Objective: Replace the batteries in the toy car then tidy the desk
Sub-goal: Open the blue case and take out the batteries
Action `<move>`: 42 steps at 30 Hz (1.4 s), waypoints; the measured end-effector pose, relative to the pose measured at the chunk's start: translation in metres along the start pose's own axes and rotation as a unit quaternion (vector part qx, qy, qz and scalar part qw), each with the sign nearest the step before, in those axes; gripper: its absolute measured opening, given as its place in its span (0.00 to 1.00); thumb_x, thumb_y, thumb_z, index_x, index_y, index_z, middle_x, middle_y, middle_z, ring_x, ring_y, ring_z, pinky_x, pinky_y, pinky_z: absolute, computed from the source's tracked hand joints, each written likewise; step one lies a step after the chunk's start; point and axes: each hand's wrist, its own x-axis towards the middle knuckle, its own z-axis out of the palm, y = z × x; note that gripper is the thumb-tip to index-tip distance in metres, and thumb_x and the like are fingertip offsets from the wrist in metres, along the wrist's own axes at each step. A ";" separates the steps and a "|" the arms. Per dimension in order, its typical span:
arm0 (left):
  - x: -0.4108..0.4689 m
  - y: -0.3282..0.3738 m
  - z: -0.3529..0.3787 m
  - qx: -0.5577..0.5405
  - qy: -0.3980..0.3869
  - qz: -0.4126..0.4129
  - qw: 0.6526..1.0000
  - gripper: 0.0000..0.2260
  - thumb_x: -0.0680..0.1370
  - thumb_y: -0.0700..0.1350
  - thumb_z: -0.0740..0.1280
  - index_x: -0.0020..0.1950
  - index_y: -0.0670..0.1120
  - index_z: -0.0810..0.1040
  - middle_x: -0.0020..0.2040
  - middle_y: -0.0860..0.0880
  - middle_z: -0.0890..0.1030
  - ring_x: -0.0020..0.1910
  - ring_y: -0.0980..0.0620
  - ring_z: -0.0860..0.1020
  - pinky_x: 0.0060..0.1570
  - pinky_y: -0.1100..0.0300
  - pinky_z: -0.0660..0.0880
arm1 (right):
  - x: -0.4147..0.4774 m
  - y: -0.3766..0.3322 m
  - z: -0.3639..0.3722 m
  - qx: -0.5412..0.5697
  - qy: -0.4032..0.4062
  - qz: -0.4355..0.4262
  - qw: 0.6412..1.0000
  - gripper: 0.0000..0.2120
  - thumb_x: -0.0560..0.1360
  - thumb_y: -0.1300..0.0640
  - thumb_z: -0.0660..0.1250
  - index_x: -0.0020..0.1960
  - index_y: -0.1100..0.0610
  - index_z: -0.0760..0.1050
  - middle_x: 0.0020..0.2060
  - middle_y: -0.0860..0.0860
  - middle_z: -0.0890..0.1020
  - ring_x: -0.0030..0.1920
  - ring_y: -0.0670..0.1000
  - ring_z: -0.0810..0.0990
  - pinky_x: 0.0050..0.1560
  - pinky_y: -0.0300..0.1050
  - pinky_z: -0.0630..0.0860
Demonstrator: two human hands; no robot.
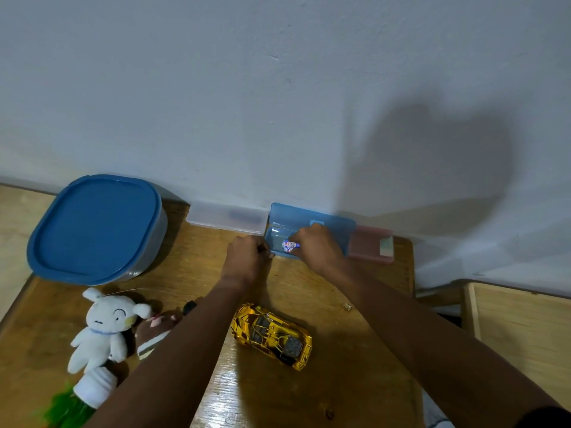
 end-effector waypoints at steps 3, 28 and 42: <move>0.000 0.000 0.001 0.001 0.002 -0.004 1.000 0.07 0.77 0.46 0.74 0.52 0.45 0.86 0.50 0.43 0.86 0.53 0.46 0.82 0.47 0.60 0.71 | -0.003 0.000 0.003 0.005 0.011 0.001 1.000 0.08 0.76 0.55 0.71 0.53 0.55 0.85 0.43 0.54 0.86 0.44 0.55 0.82 0.46 0.47 0.80; 0.000 -0.002 0.003 -0.001 0.014 0.006 1.000 0.06 0.76 0.45 0.74 0.51 0.45 0.87 0.48 0.45 0.87 0.50 0.48 0.82 0.52 0.53 0.78 | 0.002 -0.004 0.000 -0.027 -0.017 -0.020 0.999 0.10 0.78 0.54 0.69 0.58 0.54 0.83 0.48 0.55 0.85 0.51 0.57 0.82 0.46 0.45 0.74; 0.001 0.001 0.008 0.036 0.037 -0.009 0.999 0.07 0.76 0.44 0.74 0.52 0.47 0.87 0.51 0.43 0.87 0.52 0.43 0.83 0.50 0.54 0.75 | -0.042 0.026 -0.023 0.204 -0.037 0.069 0.976 0.14 0.73 0.56 0.75 0.58 0.51 0.84 0.50 0.49 0.87 0.43 0.45 0.81 0.42 0.42 0.75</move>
